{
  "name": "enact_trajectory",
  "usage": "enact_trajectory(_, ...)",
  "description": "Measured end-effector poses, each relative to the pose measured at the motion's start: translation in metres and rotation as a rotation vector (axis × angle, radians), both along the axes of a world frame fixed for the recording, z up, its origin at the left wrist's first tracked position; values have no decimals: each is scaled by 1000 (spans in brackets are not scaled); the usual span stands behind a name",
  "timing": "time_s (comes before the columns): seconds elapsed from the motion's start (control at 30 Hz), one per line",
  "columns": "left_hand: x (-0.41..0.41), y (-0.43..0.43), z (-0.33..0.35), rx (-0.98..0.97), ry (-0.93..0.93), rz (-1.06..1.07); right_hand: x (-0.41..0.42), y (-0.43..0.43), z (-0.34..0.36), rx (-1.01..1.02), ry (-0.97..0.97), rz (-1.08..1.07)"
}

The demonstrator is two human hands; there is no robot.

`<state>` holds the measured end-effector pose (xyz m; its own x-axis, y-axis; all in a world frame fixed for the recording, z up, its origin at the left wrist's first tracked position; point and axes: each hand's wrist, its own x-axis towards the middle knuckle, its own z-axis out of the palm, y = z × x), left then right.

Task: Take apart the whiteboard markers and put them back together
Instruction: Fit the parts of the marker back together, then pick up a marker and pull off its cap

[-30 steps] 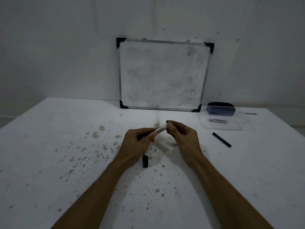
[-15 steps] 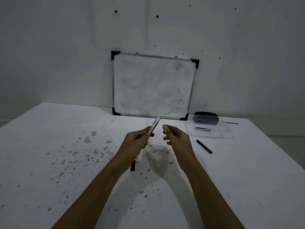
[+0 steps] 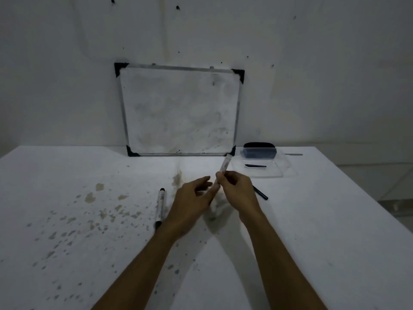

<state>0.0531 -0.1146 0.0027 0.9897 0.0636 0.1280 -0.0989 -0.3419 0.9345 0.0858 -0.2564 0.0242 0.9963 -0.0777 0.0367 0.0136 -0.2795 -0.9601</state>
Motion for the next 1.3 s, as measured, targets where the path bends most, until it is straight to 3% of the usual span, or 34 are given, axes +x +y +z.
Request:
enact_trajectory(0.17,9,-5,-39,624,-99,19,60,-1,-6,-416,-89,-148)
enact_trajectory(0.37,12,-1,-50,760,-180,56,102,15,-24,-632,-105,-194)
enact_trajectory(0.73,12,2,-47,703,-133,32,71,18,-17,-480,-60,-187)
enact_trajectory(0.97,-3,36,18,479,-310,-85,-15,12,-14,-207,-52,-152)
enact_trajectory(1.1,-20,79,37,373,-277,38,-49,45,-23,-371,-16,45)
enact_trajectory(1.3,-46,137,-7,96,-321,249,-56,106,-22,-532,-88,128)
